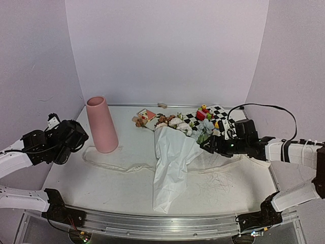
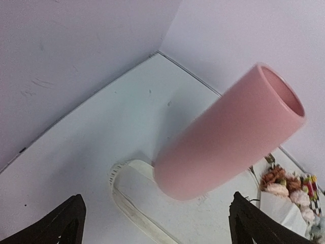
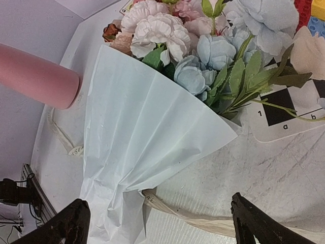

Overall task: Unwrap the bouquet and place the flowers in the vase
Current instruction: Untie the ribbon from the wrapping paper.

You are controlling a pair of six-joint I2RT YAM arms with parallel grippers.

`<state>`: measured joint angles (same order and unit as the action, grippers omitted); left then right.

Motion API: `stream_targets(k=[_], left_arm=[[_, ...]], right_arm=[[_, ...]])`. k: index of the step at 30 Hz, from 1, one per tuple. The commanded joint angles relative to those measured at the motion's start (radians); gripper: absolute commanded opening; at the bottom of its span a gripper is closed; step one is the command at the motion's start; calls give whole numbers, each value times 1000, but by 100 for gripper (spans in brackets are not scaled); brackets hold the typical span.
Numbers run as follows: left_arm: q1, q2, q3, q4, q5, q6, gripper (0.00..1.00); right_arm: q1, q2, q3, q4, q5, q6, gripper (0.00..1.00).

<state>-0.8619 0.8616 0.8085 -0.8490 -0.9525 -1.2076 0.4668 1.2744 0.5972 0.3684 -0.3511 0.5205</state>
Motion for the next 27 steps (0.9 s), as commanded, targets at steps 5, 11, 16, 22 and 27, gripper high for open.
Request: stream_targets(k=[5,11,16,22,27], left_arm=[[3,64,-126,543,479,314,100],[1,176,-205,812,717,340,91],[-1,272,-205,953,844,364,76],[-26,416,-145,1004,924,387,69],[-69,546,-67,1005,947,405,63]], right_arm=[[90,70,30,75,38,78,95],[124,112,17,91,114,175,76],[125,159,13,106,133,232,54],[126,234,31,140,124,299,49],[125,273,44,168,134,325,49]])
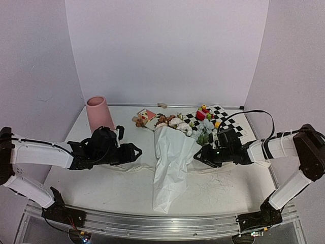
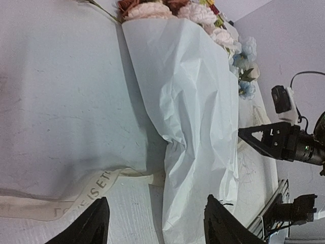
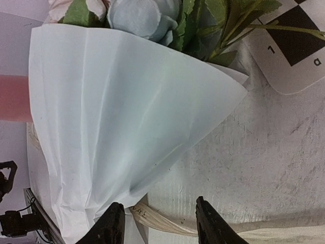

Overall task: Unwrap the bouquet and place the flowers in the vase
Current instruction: Untie the ribbon from the wrapping paper, then unfold the wrapping paper at the center of the board.

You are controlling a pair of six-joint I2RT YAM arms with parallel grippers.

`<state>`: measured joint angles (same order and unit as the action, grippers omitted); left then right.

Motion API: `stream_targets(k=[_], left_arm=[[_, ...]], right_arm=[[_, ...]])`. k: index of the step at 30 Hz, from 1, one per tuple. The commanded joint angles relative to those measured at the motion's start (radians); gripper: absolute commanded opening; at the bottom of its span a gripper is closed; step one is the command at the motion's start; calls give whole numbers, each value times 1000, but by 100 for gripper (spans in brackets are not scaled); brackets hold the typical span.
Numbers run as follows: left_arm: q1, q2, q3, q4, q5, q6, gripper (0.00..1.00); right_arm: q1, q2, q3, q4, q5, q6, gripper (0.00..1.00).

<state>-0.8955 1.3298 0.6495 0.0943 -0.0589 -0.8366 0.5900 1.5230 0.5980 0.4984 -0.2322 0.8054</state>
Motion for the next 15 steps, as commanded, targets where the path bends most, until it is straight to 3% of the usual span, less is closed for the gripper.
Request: stream_targets(k=[1,15], left_arm=[[-44,102,107,62,56,37,62],[-75,298,230,63,112,72,57]], right_arm=[[2,33,49,39,15,42,49],[2,99,85,53,35,78,50]])
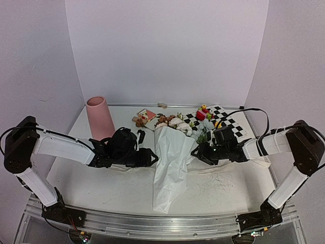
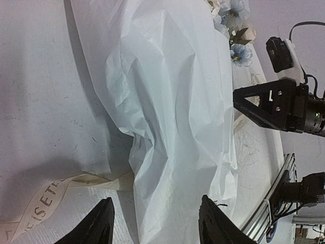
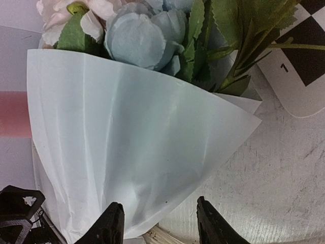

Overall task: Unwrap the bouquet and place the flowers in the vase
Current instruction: Unfold the wrapping paper at the center of the board.

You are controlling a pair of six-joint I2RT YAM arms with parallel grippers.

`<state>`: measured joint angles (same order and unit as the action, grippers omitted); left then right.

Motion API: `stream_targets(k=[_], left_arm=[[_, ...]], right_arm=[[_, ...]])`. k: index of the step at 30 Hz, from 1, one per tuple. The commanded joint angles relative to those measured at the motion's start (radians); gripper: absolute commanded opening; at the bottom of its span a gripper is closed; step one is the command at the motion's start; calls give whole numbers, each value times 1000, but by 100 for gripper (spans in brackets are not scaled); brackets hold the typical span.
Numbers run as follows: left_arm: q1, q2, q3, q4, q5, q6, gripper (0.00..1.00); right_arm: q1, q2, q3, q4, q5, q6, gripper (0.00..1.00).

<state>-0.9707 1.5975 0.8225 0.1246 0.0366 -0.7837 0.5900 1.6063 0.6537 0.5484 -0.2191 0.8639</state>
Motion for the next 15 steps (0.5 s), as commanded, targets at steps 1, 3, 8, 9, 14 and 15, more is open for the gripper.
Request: stream_targets(k=[1,3,8,9,14,15], left_arm=[[0,40,64,32,18,20,56],[0,61,75,33,26,19,56],[-1,116,106,33,53,23,53],[0,125,111,34,58,24,53],[-1,157,125,32,66,29,47],[-1,163,125,32,64,28,46]], right_arm=[[2,18,29,3,25,21,50],[3,21,27,2,29,21,49],[3,38,26,1,31,20,47],[3,40,26,1,31,20,45],[3,45,26,0,38,13,34],[3,44,26,-1,42,10,34]])
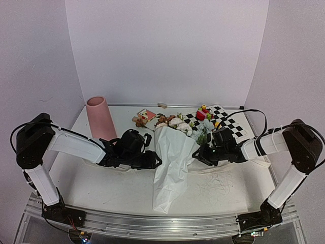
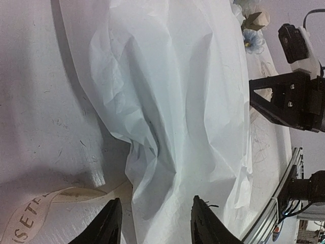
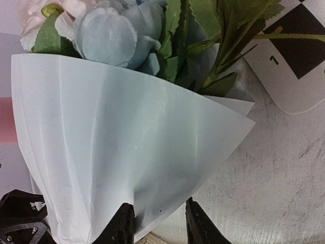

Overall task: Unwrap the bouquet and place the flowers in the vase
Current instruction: Unfold the wrapping paper at the center of the board.

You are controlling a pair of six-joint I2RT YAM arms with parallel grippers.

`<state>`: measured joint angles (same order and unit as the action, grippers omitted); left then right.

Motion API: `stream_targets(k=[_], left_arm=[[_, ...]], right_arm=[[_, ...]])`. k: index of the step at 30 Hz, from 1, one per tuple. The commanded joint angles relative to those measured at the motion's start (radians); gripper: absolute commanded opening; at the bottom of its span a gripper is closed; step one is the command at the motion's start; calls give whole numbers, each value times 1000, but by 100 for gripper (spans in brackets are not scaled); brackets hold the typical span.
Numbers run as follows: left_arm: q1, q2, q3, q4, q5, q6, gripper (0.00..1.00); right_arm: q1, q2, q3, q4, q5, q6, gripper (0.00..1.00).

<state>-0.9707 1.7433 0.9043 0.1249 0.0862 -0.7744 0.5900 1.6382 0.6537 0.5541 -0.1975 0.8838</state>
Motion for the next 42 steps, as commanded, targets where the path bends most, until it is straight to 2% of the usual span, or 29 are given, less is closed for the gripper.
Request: stream_targets(k=[1,8,19,29,34,38,42], left_arm=[[0,23,43,31,11,16,44],[-1,73,40,29,-2,2,30],[-2,95,25,26,-6,7,13],[-49,137,82,26,20,7,11],[-69,161,112,26,20,0,12],[-71,175,124,26,14,1,13],[-71,183,125,26,-11,6,16]], right_arm=[[2,12,26,-9,25,-15,33],[1,25,82,-88,70,-85,16],[-2,-20,137,-195,185,-195,5],[-29,-37,180,-251,237,-269,6],[-37,-71,186,-273,239,-306,10],[-37,-117,184,-287,197,-328,15],[-37,-148,182,-289,60,-330,18]])
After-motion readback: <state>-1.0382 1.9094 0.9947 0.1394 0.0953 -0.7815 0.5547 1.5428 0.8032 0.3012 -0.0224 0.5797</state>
